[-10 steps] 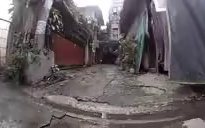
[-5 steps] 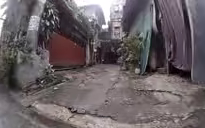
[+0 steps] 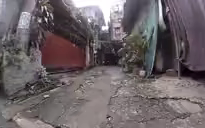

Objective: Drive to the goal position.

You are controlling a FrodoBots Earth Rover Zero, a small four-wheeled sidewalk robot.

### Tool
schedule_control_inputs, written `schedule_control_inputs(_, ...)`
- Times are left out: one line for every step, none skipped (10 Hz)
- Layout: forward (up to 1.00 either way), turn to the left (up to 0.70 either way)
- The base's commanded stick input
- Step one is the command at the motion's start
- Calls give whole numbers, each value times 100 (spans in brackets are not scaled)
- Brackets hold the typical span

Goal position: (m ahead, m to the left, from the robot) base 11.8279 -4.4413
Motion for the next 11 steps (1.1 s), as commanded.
schedule_control_inputs(70, 0)
schedule_control_inputs(70, 0)
schedule_control_inputs(70, 0)
schedule_control_inputs(70, 0)
schedule_control_inputs(70, 0)
schedule_control_inputs(70, 0)
schedule_control_inputs(70, 0)
schedule_control_inputs(70, 0)
schedule_control_inputs(70, 0)
schedule_control_inputs(70, 0)
schedule_control_inputs(70, 0)
